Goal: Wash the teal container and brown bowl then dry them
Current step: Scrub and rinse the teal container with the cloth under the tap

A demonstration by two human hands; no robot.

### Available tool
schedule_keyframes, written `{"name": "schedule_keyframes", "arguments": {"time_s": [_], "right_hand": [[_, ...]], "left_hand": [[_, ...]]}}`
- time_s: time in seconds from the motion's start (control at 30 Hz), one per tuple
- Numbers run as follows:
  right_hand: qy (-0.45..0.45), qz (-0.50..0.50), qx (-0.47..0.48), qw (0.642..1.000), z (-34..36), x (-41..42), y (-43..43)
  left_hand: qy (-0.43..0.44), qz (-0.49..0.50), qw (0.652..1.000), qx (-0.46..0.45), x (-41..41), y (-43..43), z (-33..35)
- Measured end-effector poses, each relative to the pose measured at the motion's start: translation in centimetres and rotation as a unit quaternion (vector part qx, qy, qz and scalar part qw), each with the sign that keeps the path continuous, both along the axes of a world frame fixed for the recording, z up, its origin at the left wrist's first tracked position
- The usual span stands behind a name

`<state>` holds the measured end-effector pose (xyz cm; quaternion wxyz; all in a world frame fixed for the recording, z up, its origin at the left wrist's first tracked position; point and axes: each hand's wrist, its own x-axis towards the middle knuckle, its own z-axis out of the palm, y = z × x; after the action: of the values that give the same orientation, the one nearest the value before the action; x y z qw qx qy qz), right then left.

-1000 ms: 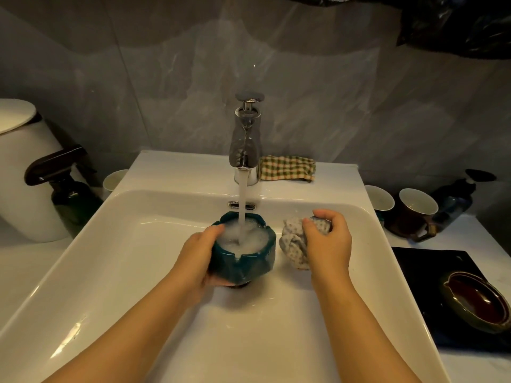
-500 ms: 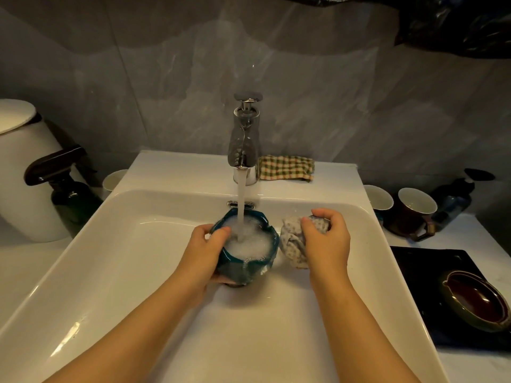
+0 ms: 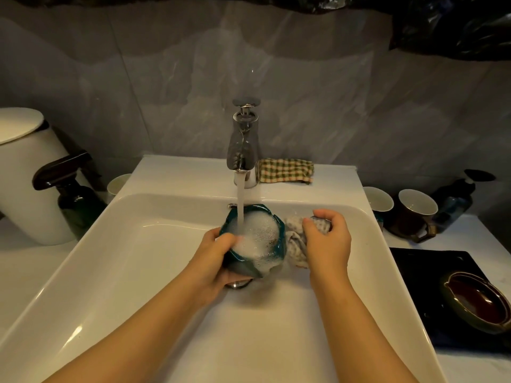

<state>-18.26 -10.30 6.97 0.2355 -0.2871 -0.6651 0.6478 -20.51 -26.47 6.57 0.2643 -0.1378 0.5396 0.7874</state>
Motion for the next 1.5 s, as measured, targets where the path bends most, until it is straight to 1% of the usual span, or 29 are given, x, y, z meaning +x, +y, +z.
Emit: {"name": "schedule_keyframes", "arguments": {"time_s": [0.17, 0.23, 0.3, 0.43, 0.57, 0.63, 0.73, 0.87, 1.03, 1.1, 1.2, 1.23, 1.27, 1.3, 1.33, 1.37, 1.43, 1.47, 1.5], "right_hand": [[-0.001, 0.002, -0.003, 1.000, 0.1, 0.1, 0.0], [-0.001, 0.004, -0.004, 1.000, 0.2, 0.1, 0.0], [-0.002, 0.006, -0.008, 1.000, 0.2, 0.2, 0.0], [-0.006, 0.004, -0.001, 1.000, 0.1, 0.2, -0.1], [-0.005, 0.005, 0.003, 1.000, 0.2, 0.2, -0.2], [-0.004, 0.006, 0.005, 1.000, 0.2, 0.3, -0.2], [-0.006, 0.005, 0.007, 1.000, 0.3, 0.3, -0.4], [-0.006, 0.004, -0.004, 1.000, 0.4, 0.4, -0.3], [-0.015, 0.009, 0.000, 1.000, 0.4, 0.5, -0.4], [-0.019, 0.008, -0.003, 1.000, 0.5, 0.5, -0.4], [-0.020, 0.000, 0.019, 1.000, 0.5, 0.5, -0.3], [-0.019, -0.005, 0.029, 0.999, 0.4, 0.5, -0.3], [-0.018, -0.012, 0.041, 0.999, 0.4, 0.5, -0.2], [-0.017, -0.020, 0.051, 0.998, 0.4, 0.5, -0.1], [-0.014, -0.027, 0.057, 0.998, 0.3, 0.5, 0.0], [-0.009, -0.034, 0.059, 0.998, 0.3, 0.5, 0.0], [0.004, -0.038, 0.058, 0.998, 0.4, 0.5, 0.0], [0.013, -0.037, 0.057, 0.998, 0.5, 0.6, -0.1], [0.025, -0.034, 0.056, 0.998, 0.7, 0.7, -0.3]], "left_hand": [[-0.074, -0.019, 0.997, -0.009, -0.1, -0.4, 1.4], [-0.083, -0.030, 0.996, 0.000, 0.0, -0.7, 1.7], [-0.055, -0.040, 0.997, -0.046, -0.1, -1.0, 1.7], [0.032, -0.021, 0.979, -0.198, -0.2, -1.8, 1.9], [0.103, -0.008, 0.955, -0.277, -0.3, -2.7, 2.4], [0.162, -0.022, 0.925, -0.344, -0.3, -3.2, 2.7], [0.240, -0.055, 0.861, -0.445, -0.3, -3.6, 3.2], [0.319, -0.067, 0.783, -0.530, -0.1, -3.9, 3.7], [0.382, -0.104, 0.694, -0.602, 0.3, -3.7, 4.1], [0.406, -0.130, 0.656, -0.623, 0.4, -3.4, 4.0], [0.432, -0.180, 0.604, -0.645, 0.2, -2.6, 3.9], [0.437, -0.193, 0.591, -0.650, 0.2, -2.2, 3.8], [0.442, -0.199, 0.586, -0.649, 0.1, -1.8, 3.7], [0.440, -0.204, 0.592, -0.643, 0.0, -1.3, 3.4], [0.434, -0.200, 0.615, -0.627, 0.0, -1.0, 3.1], [0.422, -0.185, 0.658, -0.596, -0.2, -0.7, 2.8], [0.368, -0.120, 0.784, -0.485, -0.5, -0.1, 2.1], [0.320, -0.079, 0.845, -0.420, -0.7, 0.1, 1.7], [0.256, -0.043, 0.897, -0.357, -0.9, 0.1, 1.2]]}}
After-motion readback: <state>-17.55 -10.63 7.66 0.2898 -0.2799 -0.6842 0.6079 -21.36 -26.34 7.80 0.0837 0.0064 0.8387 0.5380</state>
